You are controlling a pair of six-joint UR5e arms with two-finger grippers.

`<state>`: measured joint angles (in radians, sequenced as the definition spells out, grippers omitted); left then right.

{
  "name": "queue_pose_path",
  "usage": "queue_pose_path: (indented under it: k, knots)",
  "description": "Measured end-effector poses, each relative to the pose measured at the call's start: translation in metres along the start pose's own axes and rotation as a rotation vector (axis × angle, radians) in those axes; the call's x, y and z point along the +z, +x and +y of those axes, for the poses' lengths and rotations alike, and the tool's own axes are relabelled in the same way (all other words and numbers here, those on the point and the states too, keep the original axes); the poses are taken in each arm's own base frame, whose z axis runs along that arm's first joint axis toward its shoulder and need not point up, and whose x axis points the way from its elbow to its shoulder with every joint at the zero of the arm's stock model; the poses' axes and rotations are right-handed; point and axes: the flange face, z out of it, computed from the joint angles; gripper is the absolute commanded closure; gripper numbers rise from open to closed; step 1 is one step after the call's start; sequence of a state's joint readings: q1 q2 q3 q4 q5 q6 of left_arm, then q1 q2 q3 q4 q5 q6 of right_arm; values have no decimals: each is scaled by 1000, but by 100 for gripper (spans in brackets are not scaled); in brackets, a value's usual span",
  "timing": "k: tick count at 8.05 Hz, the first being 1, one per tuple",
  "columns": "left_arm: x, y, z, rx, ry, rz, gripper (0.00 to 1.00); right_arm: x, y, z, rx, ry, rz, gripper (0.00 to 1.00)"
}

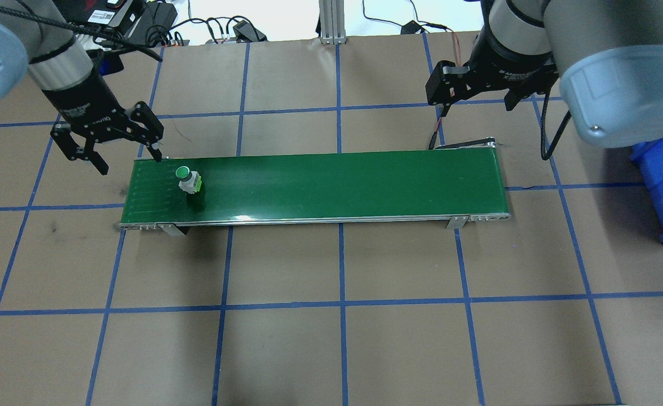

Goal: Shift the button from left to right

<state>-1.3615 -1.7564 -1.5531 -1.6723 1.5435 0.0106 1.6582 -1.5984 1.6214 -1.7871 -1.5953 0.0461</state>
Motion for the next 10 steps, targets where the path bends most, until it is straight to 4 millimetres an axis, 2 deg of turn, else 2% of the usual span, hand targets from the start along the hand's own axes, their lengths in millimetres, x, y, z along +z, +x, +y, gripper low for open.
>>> queue_pose_path:
  k: [2,3,4,6,8,10]
  knots:
    - [-65,-3,13,-1,83,-79,0,0,-1,0,-1,2,-7,0]
    - [-84,-3,22,-1,92,-114,0,0,-1,0,-2,1,-12,0]
    - [-95,-1,28,-1,97,-104,0,1,-2,-1,-1,-1,-17,0]
    - [-104,1,33,-2,110,-93,0,18,-3,-8,-1,-23,-25,0]
    - [-113,0,35,-2,158,-93,0,49,-9,-27,6,-31,-61,0]
    - [-119,0,41,-2,188,-92,0,90,-18,-42,15,-71,-121,0]
